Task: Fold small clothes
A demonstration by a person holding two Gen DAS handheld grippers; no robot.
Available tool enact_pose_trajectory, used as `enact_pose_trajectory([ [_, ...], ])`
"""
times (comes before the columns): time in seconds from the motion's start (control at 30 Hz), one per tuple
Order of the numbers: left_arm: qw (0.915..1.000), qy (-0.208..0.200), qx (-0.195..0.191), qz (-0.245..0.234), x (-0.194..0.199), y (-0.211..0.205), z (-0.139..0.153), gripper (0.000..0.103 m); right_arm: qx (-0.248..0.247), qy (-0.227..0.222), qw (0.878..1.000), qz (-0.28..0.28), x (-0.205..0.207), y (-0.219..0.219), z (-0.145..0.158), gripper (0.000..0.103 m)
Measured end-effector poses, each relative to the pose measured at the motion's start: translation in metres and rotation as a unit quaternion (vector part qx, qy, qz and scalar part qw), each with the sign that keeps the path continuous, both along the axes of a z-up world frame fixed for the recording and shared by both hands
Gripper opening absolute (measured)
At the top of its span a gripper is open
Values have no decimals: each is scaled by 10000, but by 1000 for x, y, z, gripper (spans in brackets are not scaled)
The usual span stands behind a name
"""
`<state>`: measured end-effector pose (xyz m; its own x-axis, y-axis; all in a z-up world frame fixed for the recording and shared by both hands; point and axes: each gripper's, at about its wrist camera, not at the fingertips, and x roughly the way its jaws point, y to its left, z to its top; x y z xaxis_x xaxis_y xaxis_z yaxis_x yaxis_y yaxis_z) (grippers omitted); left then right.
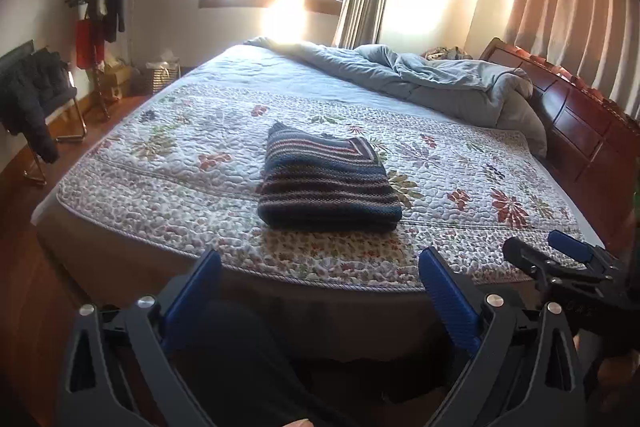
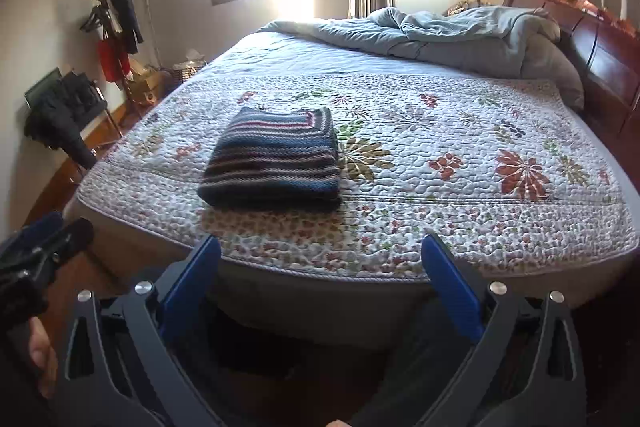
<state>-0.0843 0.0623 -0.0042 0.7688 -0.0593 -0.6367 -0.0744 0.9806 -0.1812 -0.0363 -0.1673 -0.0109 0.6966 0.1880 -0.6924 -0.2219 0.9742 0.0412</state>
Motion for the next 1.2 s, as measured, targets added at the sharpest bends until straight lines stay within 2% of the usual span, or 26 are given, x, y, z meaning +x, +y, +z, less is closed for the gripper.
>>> enact_pose_trajectory([
  [0.43, 9999, 105, 45, 107, 12, -5, -13, 99, 39, 131, 9999, 39, 12, 3, -18, 100],
  [1.2, 9990, 210, 364, 153, 28, -13, -22, 99, 91, 93, 9999, 9, 35, -1, -24, 100],
])
